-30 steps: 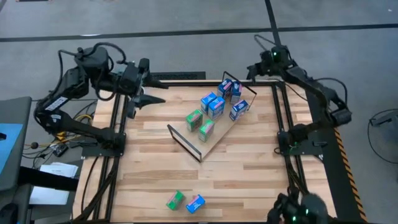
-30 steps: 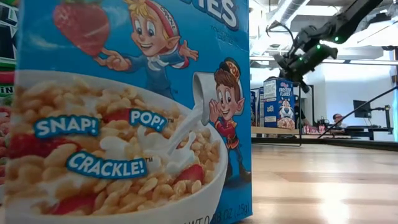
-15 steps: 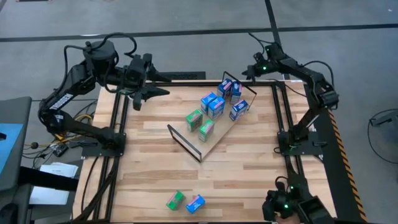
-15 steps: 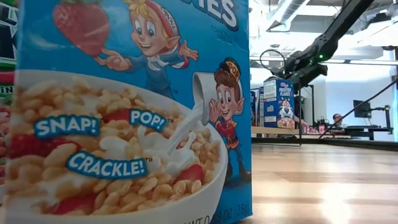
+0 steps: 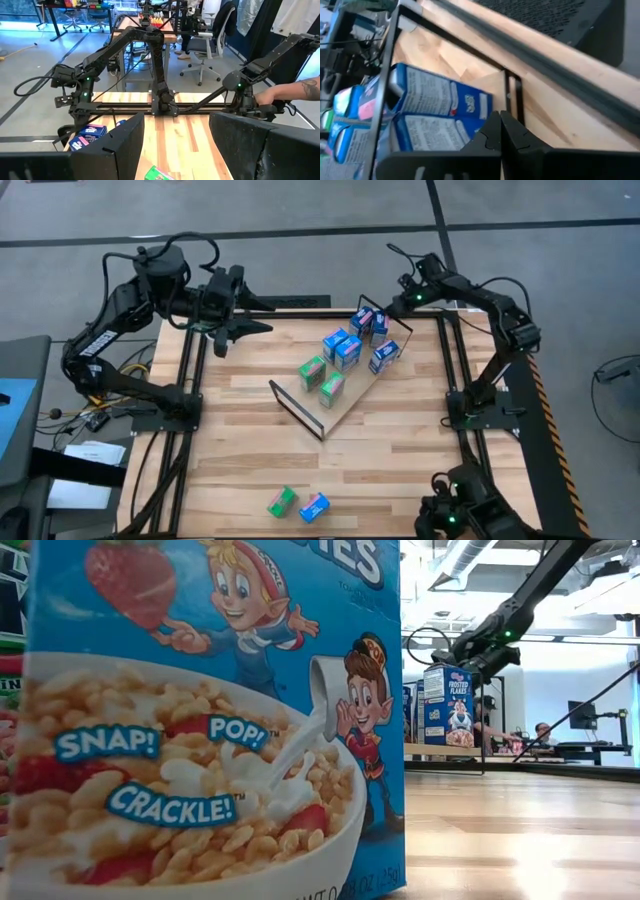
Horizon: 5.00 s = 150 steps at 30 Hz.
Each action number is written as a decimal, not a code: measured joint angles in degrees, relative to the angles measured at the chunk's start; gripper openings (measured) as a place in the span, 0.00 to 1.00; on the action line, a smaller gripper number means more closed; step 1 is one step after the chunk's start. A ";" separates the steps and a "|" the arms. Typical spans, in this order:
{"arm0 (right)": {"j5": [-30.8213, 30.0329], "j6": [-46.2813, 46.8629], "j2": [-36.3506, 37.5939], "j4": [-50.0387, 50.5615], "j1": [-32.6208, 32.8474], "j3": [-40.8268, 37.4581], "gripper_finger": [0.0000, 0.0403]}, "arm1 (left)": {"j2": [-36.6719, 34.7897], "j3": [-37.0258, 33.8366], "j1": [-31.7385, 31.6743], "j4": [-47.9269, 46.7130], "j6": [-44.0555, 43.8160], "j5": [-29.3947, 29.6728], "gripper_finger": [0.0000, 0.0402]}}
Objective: Stack cereal on shelf
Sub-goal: Adjust the blue cereal boxes on the shelf
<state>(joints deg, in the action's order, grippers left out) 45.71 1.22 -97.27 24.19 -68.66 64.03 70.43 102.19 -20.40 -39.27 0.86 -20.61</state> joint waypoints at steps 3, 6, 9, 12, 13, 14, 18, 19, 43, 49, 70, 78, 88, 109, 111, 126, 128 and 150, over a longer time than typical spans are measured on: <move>0.75 -0.34 0.00 1.34 0.42 0.00 0.02 | 0.00 0.00 0.00 -0.04 -0.02 0.06 0.53; 0.79 -0.88 0.00 3.01 0.88 0.00 0.02 | 0.00 0.00 0.00 -0.63 -0.02 0.09 0.53; 0.95 -2.63 0.00 5.62 1.17 0.00 0.02 | 0.00 0.00 0.00 -1.11 0.04 0.10 0.53; 0.96 -4.76 0.00 8.63 1.57 0.00 0.02 | 0.00 0.00 0.00 -1.42 0.02 0.23 0.53; 0.99 -5.42 0.00 9.67 1.57 0.00 0.02 | 0.00 0.00 0.00 -1.49 0.02 0.25 0.53; 0.96 -6.01 0.00 10.51 1.58 0.00 0.02 | 0.00 0.00 0.00 -1.60 0.07 0.25 0.53; 0.94 -6.70 0.00 11.52 1.35 0.00 0.02 | 0.00 0.00 0.00 -2.03 0.13 0.25 0.53; 0.94 -6.68 0.00 11.47 1.08 0.00 0.02 | 0.00 0.00 0.00 -2.09 0.13 0.25 0.53; 2.32 -7.77 0.09 11.77 2.06 -0.02 0.02 | 0.00 0.00 0.02 -2.43 1.62 2.63 0.53; 3.56 -7.75 0.11 11.87 1.92 -0.02 0.02 | 0.00 0.00 0.02 -2.43 1.53 2.62 0.53; -1.05 -8.50 0.25 12.64 1.81 0.00 0.02 | 0.00 0.00 0.02 -2.45 1.49 3.27 0.53; -9.91 -5.11 5.77 13.63 -0.03 4.16 0.02 | 0.00 0.00 0.02 -2.46 0.81 3.26 0.53; -24.04 -3.37 23.89 17.30 12.65 6.84 0.02 | 0.00 0.00 0.02 -2.45 0.83 2.43 0.53; -52.84 22.30 30.42 18.75 58.47 -5.03 0.02 | -0.50 -0.02 0.01 -6.95 -2.23 -8.92 0.53; -56.23 24.69 30.45 17.48 59.87 -6.64 0.02 | -0.77 -0.02 0.31 -7.00 -2.23 -9.12 0.53; -62.75 27.42 24.53 13.04 59.19 -8.11 0.02 | -3.58 -0.02 0.50 -10.24 -0.92 -8.90 0.53; -62.69 27.16 24.25 13.94 58.59 -8.17 0.02 | -3.82 -0.02 0.50 -10.33 -0.91 -8.85 0.53; -63.70 23.61 23.28 13.58 55.48 -8.09 0.02 | -4.04 -0.02 0.50 -10.73 -0.09 -7.05 0.53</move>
<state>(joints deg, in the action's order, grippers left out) -17.99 24.84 -74.00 37.77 -13.18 55.94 66.39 102.17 -19.90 -50.00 0.78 -27.66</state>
